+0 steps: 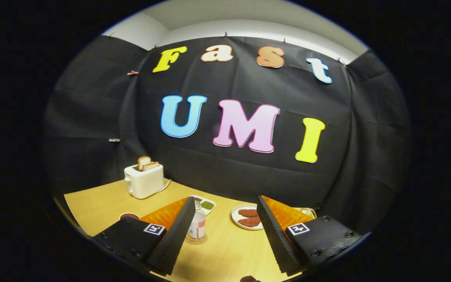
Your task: Take the bottle from table, then pour the juice into the cup, finally place the bottle on the coaster
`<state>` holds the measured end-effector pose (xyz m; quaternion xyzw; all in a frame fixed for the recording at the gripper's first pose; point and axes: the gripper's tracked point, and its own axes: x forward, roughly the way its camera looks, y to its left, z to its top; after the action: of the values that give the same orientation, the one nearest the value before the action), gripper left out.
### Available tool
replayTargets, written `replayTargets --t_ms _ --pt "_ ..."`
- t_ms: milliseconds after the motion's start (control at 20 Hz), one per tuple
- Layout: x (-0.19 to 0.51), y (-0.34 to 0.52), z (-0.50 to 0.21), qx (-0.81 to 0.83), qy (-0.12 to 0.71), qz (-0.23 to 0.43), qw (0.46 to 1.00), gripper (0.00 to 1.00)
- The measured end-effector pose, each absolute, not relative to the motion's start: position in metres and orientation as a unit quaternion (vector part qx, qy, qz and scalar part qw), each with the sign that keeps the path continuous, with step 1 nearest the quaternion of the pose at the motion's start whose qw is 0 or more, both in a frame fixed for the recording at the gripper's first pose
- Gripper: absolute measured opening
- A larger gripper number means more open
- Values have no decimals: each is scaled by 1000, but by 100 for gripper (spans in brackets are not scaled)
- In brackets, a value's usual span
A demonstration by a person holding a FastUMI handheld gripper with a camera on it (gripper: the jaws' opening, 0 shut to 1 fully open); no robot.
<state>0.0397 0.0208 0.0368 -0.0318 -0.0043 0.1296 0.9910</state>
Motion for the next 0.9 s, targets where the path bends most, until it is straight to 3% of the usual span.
replayTargets --t_ms 250,550,900 --pt "-17 -6 41 -34 -18 68 997 97" --pt "-73 -1 9 -5 8 45 999 97" --pt "-78 -3 25 -9 5 36 999 97"
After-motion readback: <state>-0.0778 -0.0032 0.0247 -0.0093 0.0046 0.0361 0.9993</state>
